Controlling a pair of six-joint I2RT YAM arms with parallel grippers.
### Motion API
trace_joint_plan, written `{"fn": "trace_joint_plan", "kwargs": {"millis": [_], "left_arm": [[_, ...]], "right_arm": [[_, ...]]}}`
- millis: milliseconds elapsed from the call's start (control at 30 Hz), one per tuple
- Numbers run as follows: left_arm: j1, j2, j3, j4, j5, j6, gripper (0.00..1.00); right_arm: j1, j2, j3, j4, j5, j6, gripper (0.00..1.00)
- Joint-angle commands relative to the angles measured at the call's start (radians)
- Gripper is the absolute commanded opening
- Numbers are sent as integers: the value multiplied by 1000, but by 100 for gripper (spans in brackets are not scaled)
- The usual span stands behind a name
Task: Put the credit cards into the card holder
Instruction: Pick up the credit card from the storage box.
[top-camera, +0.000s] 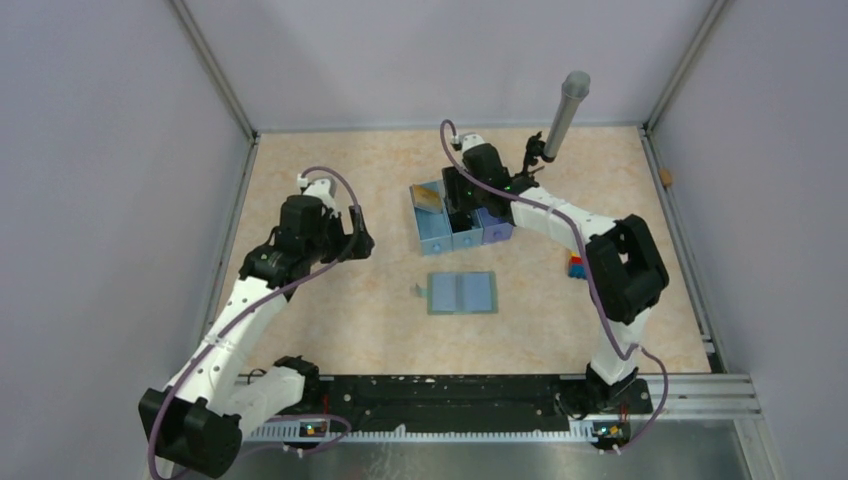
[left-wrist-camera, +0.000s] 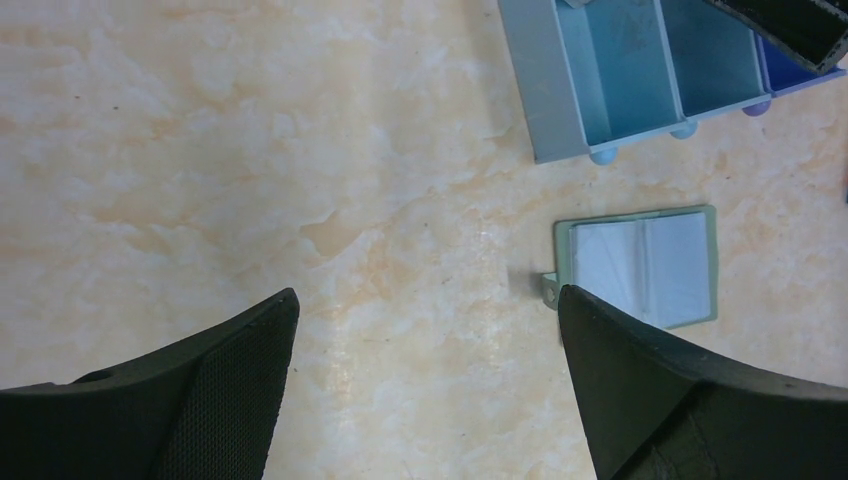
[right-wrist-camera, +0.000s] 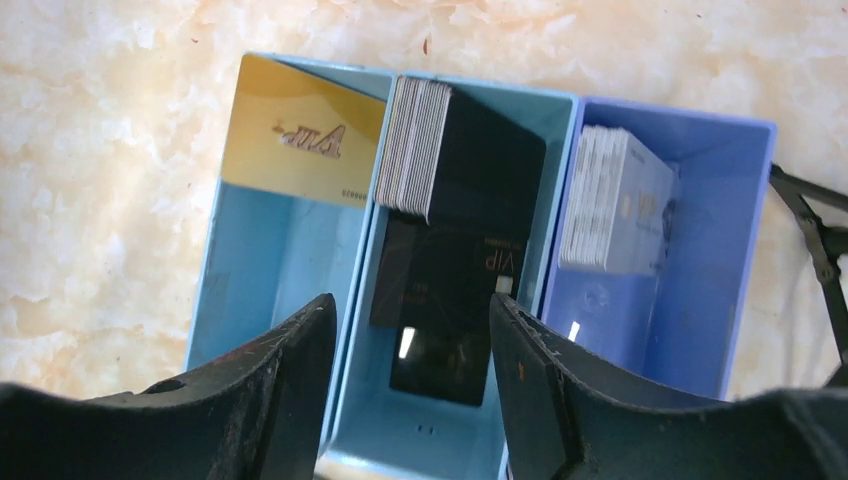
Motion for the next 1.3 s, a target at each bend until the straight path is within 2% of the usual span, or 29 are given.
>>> {"fn": "trace_joint_plan", "kwargs": {"millis": [0,700,1000,1267], "left_arm": [[6,-24,67,-49,-102,103,99],[18,4,33,-20,-49,104,99],[28,7,30,-19,-48,108,99],[32,12,28,-17,-16,109,99]], "right_arm": [[-23,91,122,-13,-62,-69,57],[-56,312,317,-25,-172,-20,64],[-56,295,324,-14,-194,2,55],[-55,272,314,-12,-186,6,42]]}}
